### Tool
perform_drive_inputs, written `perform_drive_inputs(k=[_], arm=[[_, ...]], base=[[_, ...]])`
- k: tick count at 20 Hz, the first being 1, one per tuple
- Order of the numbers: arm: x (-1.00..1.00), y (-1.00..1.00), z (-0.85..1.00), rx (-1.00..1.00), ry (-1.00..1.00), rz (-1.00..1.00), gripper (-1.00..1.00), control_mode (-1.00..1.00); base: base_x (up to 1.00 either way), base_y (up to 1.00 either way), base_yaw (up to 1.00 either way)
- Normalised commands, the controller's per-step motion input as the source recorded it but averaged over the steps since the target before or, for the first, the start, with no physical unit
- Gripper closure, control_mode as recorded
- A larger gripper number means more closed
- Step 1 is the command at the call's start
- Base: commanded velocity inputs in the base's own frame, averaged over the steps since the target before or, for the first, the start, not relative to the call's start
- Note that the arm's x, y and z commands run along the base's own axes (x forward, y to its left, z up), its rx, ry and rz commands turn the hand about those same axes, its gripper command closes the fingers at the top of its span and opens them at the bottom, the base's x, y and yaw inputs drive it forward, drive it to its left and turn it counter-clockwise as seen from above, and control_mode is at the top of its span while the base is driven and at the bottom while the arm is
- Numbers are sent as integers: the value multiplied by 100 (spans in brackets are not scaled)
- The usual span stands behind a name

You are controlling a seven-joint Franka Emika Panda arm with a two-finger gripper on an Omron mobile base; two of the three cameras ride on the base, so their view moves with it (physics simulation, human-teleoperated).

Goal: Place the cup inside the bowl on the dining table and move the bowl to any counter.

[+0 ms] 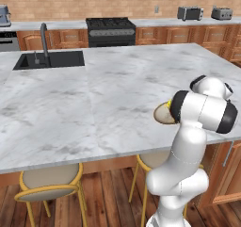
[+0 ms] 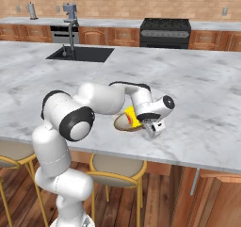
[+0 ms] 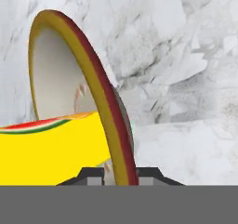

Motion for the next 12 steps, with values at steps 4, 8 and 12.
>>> perform_drive_inputs(k=[4, 8, 12], arm=[[0, 0, 5, 4, -2, 0, 100, -100], [2, 0, 4, 8, -3, 0, 100, -100], [4, 0, 3, 9, -1, 0, 100, -100]], base=[[0, 0, 0], [0, 0, 0], [0, 0, 0]])
